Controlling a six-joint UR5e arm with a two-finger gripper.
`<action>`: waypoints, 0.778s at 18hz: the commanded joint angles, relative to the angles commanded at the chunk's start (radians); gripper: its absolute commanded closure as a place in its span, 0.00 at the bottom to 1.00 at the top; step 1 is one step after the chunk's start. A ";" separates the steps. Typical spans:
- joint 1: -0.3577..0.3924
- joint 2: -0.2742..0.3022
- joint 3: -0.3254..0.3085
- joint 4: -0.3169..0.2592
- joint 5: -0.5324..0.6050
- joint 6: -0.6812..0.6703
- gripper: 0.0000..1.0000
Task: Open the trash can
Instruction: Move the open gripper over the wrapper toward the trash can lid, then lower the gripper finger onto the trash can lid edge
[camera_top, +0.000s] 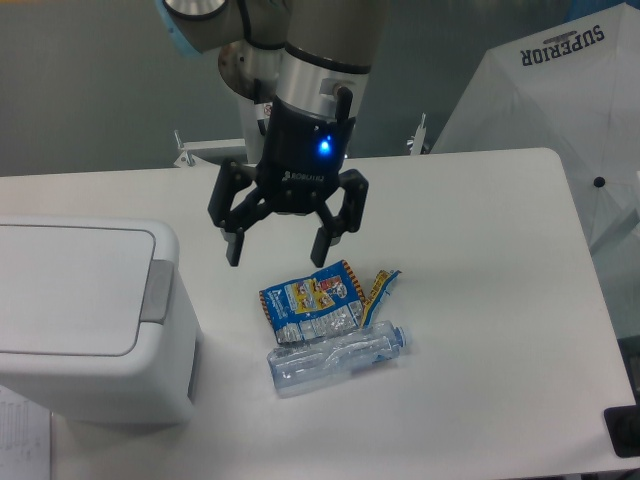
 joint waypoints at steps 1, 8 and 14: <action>-0.009 -0.003 -0.002 0.008 -0.026 -0.006 0.00; -0.014 -0.025 -0.038 0.035 -0.109 -0.043 0.00; -0.025 -0.025 -0.086 0.083 -0.109 -0.041 0.00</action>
